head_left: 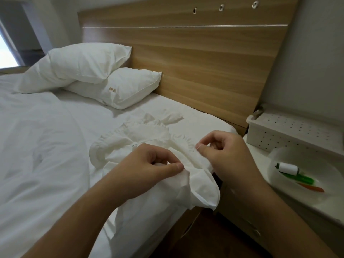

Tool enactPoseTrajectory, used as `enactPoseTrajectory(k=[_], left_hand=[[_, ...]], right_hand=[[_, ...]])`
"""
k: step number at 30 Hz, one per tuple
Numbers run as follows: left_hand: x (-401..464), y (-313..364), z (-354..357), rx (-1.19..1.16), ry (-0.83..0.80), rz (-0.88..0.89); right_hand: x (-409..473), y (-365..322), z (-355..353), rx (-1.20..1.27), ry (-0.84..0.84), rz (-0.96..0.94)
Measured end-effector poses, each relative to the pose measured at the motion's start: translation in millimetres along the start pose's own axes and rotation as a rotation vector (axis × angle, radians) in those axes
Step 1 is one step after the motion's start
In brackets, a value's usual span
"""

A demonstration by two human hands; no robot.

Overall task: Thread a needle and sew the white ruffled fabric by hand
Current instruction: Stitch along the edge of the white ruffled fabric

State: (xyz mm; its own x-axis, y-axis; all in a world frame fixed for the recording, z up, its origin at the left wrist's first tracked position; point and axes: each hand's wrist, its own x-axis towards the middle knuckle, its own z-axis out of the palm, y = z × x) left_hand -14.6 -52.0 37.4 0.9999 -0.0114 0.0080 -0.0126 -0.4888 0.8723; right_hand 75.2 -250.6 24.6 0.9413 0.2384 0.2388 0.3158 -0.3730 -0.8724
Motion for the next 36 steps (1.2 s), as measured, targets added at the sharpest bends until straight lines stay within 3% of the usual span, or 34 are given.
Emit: enactPoseTrajectory(k=[3,6,10,13,16,27,36], left_hand=[[1,-4,-1,-0.031,0.027,-0.001],[3,-8,-1,-0.041,0.059,0.004],[4,-8,-2,-0.014,0.071,0.005],[3,-6,-3,0.014,0.065,0.027],[3,-7,-4,0.009,0.037,0.061],[3,-7,-5,0.009,0.041,0.040],[2,-5,-6,0.023,0.088,0.015]], right_hand=[[6,12,3,-0.022,0.079,0.202],[10,20,0,-0.042,-0.005,0.284],[6,7,-11,0.260,-0.072,0.036],[-3,-3,-10,0.178,-0.281,-0.144],[-8,-6,1,0.066,-0.457,-0.175],[-7,1,6,0.090,-0.222,-0.203],[2,14,2,0.101,0.070,-0.076]])
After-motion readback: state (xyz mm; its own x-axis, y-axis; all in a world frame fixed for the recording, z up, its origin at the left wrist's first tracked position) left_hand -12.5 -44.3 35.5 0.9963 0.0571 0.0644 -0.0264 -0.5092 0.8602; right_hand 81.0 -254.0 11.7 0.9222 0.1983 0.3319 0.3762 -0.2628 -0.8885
